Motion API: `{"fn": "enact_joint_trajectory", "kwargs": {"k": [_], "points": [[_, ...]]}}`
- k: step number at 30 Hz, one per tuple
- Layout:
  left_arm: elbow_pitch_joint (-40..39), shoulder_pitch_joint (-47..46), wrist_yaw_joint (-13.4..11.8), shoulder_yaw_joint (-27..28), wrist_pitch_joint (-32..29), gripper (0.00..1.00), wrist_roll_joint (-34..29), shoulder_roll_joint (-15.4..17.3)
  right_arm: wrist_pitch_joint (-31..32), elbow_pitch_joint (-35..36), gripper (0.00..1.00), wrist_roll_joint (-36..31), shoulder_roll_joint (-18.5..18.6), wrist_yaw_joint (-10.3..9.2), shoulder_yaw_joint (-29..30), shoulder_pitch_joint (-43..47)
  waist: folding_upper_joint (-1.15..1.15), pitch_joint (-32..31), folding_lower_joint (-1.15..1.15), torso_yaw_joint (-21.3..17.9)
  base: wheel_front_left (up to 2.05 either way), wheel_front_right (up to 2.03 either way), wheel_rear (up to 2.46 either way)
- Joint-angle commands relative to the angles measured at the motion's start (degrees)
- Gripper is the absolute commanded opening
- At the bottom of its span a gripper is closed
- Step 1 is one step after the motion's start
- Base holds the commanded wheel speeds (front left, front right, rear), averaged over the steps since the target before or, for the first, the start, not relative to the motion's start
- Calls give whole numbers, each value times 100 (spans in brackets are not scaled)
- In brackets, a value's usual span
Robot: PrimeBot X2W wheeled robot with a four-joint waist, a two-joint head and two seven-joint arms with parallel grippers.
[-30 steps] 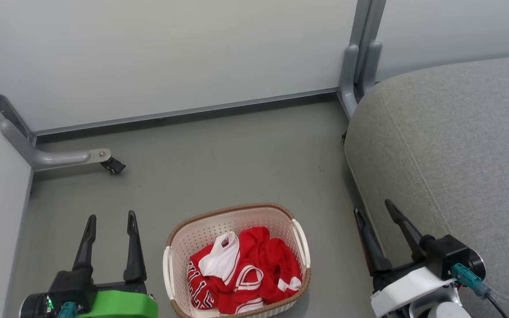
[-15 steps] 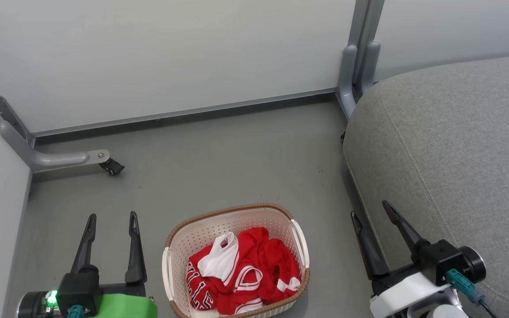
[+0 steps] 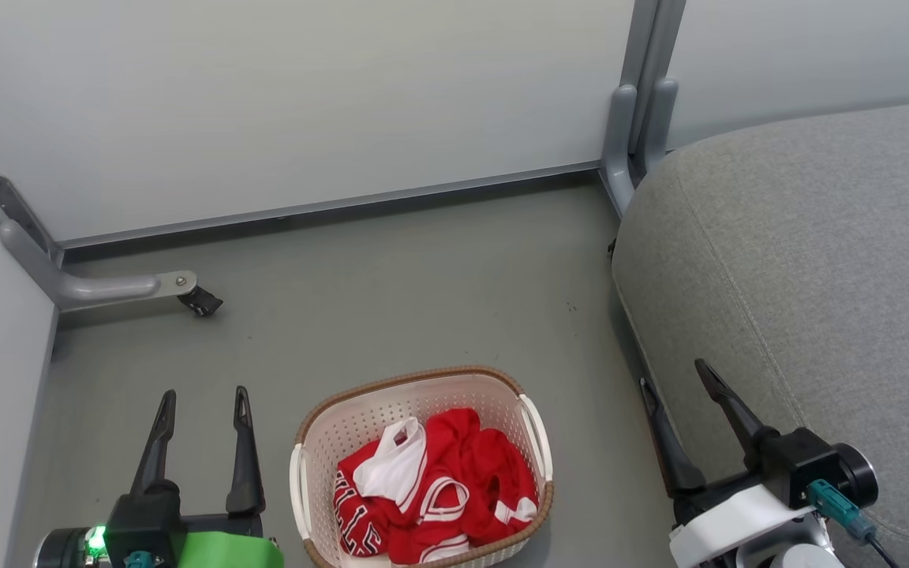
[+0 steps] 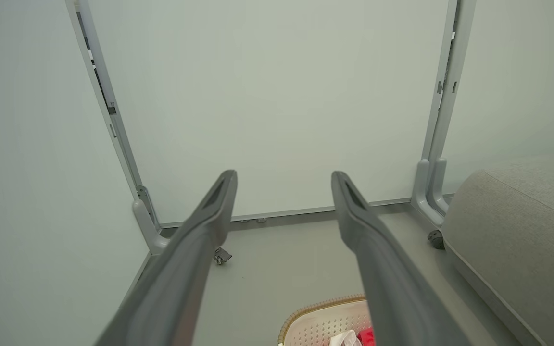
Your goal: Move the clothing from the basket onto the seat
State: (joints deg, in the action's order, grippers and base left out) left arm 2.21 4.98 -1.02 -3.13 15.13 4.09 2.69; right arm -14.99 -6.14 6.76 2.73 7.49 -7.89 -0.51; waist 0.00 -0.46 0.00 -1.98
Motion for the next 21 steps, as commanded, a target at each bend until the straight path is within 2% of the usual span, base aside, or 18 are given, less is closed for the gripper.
{"fn": "enact_joint_trajectory", "kwargs": {"k": [1,10,16,21], "points": [[10,55,-2,0,3,100,44,36,-30,16,100,16,28,0,28,56,0,20,0,-6,0,0,0],[98,-162,106,-110,3,100,50,36,-30,59,100,-12,27,0,112,-11,0,478,0,-3,0,0,0],[180,-698,250,-275,3,100,-208,36,-29,177,100,0,24,0,212,-461,0,1414,0,60,0,0,0],[717,-1361,524,-490,3,100,-311,54,-29,279,100,-52,25,-1,238,-963,0,2240,0,94,0,0,0]]}}
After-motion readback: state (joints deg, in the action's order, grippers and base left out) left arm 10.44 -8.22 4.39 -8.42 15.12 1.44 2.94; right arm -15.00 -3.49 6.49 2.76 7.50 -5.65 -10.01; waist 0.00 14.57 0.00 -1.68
